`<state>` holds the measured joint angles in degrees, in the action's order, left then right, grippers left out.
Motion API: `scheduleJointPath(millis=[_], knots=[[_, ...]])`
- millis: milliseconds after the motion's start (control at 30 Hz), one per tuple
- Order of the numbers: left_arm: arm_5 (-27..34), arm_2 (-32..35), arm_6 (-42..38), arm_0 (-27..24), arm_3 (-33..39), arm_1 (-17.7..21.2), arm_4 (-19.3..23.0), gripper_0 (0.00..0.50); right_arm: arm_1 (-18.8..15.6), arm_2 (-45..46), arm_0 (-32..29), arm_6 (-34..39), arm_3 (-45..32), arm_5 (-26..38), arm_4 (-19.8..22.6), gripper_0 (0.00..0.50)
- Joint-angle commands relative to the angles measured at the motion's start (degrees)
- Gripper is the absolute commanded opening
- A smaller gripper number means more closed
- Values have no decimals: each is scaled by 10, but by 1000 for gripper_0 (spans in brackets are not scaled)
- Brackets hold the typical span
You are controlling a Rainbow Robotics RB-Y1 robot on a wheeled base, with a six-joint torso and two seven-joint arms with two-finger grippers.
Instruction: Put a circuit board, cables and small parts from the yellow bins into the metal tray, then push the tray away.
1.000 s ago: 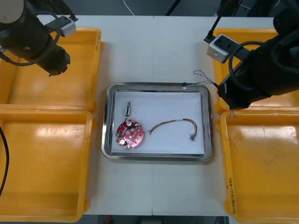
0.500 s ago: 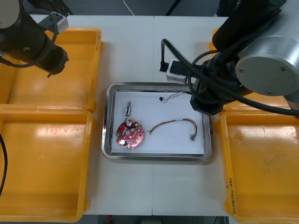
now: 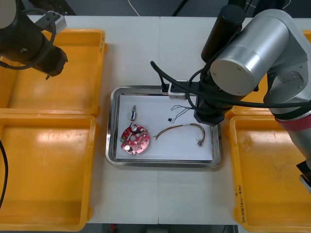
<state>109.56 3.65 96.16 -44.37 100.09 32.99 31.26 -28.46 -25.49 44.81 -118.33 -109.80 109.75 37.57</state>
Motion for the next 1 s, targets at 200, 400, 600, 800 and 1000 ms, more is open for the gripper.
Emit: scheduleJointPath(millis=[200, 400, 600, 800, 1000], knots=[[4, 16, -53, 3, 19, -8, -1, 2, 25, -68, 22, -8, 13, -49, -75, 0], [4, 16, -55, 3, 21, -9, 1, 3, 35, -68, 21, -12, 34, -78, -80, 0], [4, 16, -56, 3, 22, -9, 4, 3, 41, -68, 22, -15, 64, -118, -81, 0], [4, 16, -56, 3, 24, -8, 5, 2, 41, -68, 23, -26, 93, -150, -82, 0], [4, 16, -58, 3, 26, -9, 6, 2, 41, -68, 24, -37, 121, -175, -89, 0]])
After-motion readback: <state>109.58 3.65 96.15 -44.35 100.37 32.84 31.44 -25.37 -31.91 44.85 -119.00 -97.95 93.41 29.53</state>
